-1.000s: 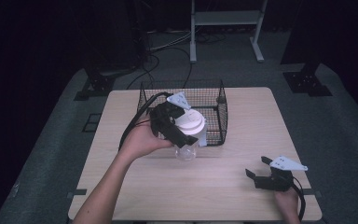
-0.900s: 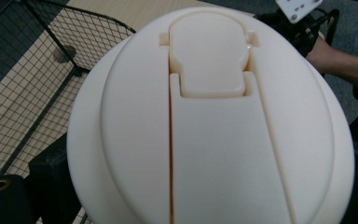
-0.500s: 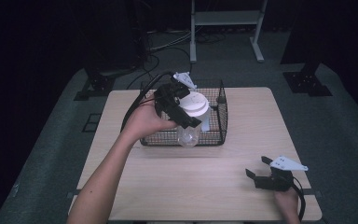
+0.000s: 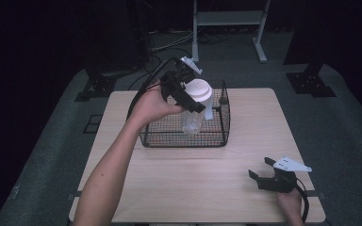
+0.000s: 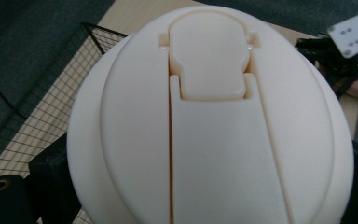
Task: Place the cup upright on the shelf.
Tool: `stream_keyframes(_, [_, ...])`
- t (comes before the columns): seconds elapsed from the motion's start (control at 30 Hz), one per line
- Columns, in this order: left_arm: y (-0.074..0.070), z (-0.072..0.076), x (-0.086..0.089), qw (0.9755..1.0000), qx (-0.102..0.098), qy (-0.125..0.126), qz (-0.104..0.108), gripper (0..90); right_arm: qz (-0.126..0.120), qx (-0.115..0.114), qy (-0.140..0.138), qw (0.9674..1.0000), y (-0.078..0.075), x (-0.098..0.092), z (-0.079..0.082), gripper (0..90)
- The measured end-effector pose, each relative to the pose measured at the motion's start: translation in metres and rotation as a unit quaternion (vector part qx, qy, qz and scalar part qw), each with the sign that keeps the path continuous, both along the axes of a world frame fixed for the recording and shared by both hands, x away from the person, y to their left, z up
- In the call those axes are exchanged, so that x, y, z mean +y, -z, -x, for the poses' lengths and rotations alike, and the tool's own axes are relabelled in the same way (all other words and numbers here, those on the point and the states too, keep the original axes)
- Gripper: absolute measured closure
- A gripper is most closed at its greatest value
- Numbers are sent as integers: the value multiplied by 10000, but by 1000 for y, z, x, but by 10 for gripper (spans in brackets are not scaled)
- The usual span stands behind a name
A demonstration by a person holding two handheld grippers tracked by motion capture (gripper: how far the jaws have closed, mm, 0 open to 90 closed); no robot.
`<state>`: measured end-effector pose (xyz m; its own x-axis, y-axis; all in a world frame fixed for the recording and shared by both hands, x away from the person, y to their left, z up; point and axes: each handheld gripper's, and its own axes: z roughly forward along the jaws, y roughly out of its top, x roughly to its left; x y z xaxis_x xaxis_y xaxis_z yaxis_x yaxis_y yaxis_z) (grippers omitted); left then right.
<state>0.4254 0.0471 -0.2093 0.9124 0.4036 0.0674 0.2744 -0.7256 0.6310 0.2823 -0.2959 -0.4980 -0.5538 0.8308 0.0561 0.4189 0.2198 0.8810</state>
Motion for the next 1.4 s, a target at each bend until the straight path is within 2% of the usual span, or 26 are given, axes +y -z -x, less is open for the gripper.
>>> stream_keyframes(0.07, [-4,-8,3,9999,43,-86,101,52,-8,1,-2,10000,0,0,0,129])
stream_keyframes(0.33, [-6,-27,6,9994,58,-333,69,53,-38,9,-6,10000,0,0,0,129])
stream_keyframes(0.37, [-5,-32,6,9990,53,-444,-62,53,-31,-1,-3,10000,0,-1,0,129])
stream_keyframes(0.47, [-3,-40,8,9982,90,-577,-143,53,-36,0,-2,10000,0,-1,0,129])
stream_keyframes(0.67, [4,-54,9,9967,159,-777,-181,52,-34,1,8,10000,0,-1,0,129])
stream_keyframes(0.9, [12,-64,13,9945,145,-1025,-175,53,-53,-26,0,10000,0,-1,0,129])
stream_keyframes(1.0, [20,-73,17,9931,204,-1127,-265,52,-48,-27,-12,10000,0,-2,0,129])
stream_keyframes(1.1, [30,-80,23,9919,287,-1229,-106,52,-64,-29,-14,10000,0,-2,0,129])
stream_keyframes(1.23, [45,-87,26,9908,356,-1308,-32,52,-95,-12,-3,10000,0,-2,0,129])
stream_keyframes(1.33, [56,-92,25,9900,422,-1344,-51,52,-112,-35,5,9999,0,-2,0,129])
stream_keyframes(1.4, [62,-94,24,9899,399,-1357,-39,52,-108,-35,4,9999,0,-2,0,129])
